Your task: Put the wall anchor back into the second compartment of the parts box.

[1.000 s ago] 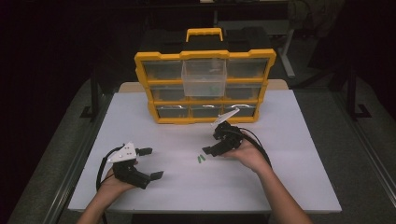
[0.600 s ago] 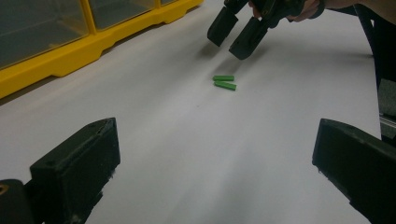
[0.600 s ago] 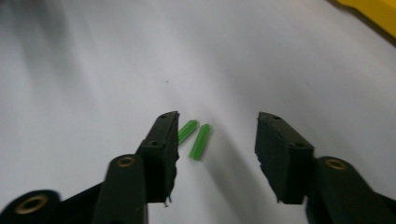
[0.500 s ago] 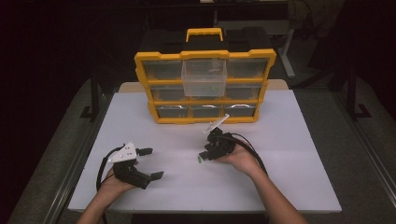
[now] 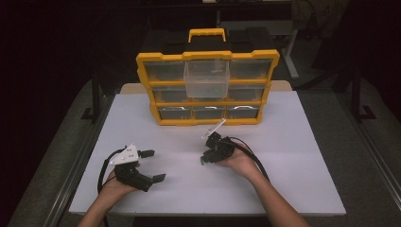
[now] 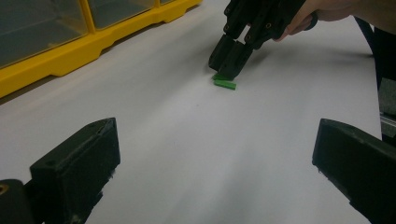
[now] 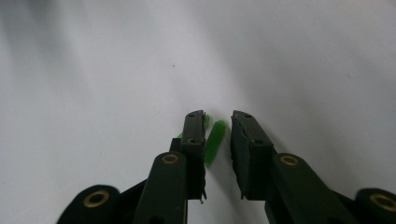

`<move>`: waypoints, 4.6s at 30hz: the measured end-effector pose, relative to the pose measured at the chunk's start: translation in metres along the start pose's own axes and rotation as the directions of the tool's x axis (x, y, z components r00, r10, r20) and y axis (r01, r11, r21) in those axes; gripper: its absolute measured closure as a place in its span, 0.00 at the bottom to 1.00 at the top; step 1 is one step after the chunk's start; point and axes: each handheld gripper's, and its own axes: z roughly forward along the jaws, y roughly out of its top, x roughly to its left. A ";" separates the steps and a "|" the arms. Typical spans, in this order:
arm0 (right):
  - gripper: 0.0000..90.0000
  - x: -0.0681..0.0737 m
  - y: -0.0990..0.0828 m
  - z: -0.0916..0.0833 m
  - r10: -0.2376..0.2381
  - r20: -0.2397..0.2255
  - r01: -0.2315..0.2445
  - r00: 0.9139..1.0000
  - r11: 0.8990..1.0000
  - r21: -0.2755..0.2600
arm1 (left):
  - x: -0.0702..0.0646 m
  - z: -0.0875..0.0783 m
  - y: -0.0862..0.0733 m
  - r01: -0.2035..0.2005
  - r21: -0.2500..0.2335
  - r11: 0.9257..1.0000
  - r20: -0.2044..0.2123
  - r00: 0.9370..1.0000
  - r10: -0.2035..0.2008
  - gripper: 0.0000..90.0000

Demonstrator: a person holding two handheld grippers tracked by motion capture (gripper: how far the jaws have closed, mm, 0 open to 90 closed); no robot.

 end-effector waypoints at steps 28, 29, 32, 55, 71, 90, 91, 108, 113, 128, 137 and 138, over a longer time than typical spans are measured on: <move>0.93 -0.009 -0.002 -0.027 0.041 0.004 -0.041 0.999 0.999 -0.015 | 0.000 0.000 0.000 -0.002 -0.004 1.000 0.000 1.000 0.002 0.01; 0.93 -0.010 -0.002 -0.031 0.046 0.002 -0.046 0.999 0.999 -0.014 | 0.000 0.000 0.000 -0.002 -0.004 1.000 0.000 1.000 0.002 0.01; 0.93 -0.011 -0.002 -0.036 0.054 0.001 -0.054 0.999 0.998 -0.021 | 0.000 0.000 0.000 -0.002 -0.003 1.000 0.001 1.000 0.002 0.01; 0.94 -0.030 0.009 -0.103 0.088 -0.003 -0.088 0.996 0.994 -0.061 | 0.001 0.000 0.000 0.001 -0.009 1.000 -0.002 1.000 -0.001 0.01; 0.94 -0.036 0.033 -0.157 0.060 0.033 -0.057 0.998 0.994 -0.096 | 0.001 0.000 0.001 0.001 -0.009 1.000 -0.002 1.000 -0.001 0.01; 0.94 -0.044 0.065 -0.234 0.087 0.044 -0.078 0.995 0.982 -0.173 | 0.000 0.000 0.001 0.005 -0.010 1.000 0.000 1.000 -0.005 0.01; 0.94 -0.044 0.067 -0.238 0.084 0.046 -0.075 0.995 0.981 -0.178 | 0.000 0.000 0.001 0.004 -0.009 1.000 0.000 1.000 -0.004 0.01; 0.94 -0.044 0.106 -0.282 0.064 0.074 -0.044 0.995 0.970 -0.240 | -0.001 0.000 0.001 0.009 -0.001 1.000 0.003 1.000 -0.009 0.01; 0.93 -0.044 0.120 -0.279 0.051 0.078 -0.031 0.996 0.971 -0.237 | -0.001 -0.001 0.001 0.005 0.000 1.000 0.002 1.000 -0.005 0.01; 0.83 -0.049 0.148 -0.253 0.023 0.107 -0.001 0.994 0.979 -0.204 | 0.000 -0.001 0.001 0.007 -0.006 1.000 0.001 1.000 -0.007 0.01; 0.54 -0.050 0.142 -0.260 0.047 0.120 -0.016 0.992 0.968 -0.249 | 0.000 -0.001 0.001 0.006 -0.006 1.000 0.000 1.000 -0.006 0.01; 0.51 -0.050 0.141 -0.261 0.057 0.116 -0.026 0.992 0.967 -0.254 | 0.000 -0.001 0.001 0.007 -0.004 1.000 0.000 1.000 -0.007 0.01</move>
